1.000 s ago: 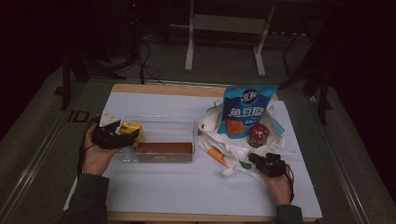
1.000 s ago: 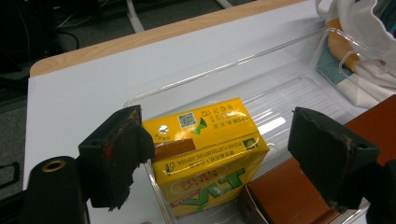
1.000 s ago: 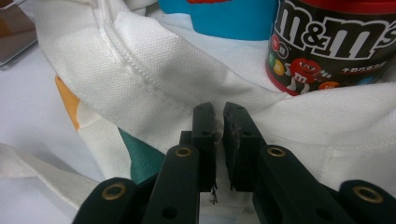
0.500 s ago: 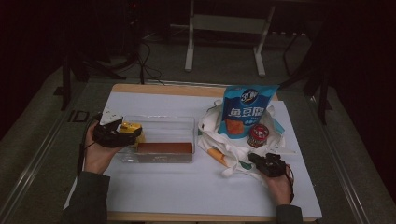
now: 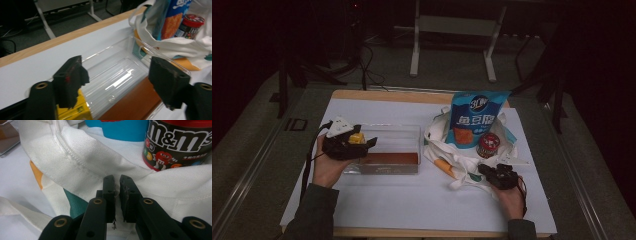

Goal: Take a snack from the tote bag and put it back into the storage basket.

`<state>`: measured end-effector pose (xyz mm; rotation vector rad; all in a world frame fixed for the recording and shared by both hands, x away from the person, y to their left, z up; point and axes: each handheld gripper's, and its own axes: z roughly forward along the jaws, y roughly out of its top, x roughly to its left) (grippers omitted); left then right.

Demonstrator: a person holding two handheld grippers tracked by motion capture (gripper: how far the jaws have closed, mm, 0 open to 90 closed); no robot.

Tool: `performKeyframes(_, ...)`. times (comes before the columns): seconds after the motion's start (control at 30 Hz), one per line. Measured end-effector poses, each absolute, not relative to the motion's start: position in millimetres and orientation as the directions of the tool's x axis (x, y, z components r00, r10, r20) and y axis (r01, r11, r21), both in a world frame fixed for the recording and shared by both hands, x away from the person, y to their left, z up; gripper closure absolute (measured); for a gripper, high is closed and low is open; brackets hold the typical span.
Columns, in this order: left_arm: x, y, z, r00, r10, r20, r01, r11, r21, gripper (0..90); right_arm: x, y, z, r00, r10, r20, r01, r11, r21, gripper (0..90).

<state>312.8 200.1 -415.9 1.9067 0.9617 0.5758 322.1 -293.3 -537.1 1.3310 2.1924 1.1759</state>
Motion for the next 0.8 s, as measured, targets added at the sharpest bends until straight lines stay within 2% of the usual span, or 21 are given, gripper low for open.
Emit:
performKeyframes(0.3, 303.3, 178.6, -424.9, 0.653, 0.757, 0.009, 0.368, -0.327, 0.870, 41.7, 323.1, -290.9, -534.6, -0.516, 0.849, 0.118, 0.588, 0.250, 0.770, 83.1)
performKeyframes(0.8, 283.2, 144.7, -443.6, 0.756, 0.655, -0.027, 0.339, -0.355, 0.871, 53.5, 325.5, -289.9, -533.4, -0.517, 0.845, 0.135, 0.607, 0.250, 0.754, 85.8)
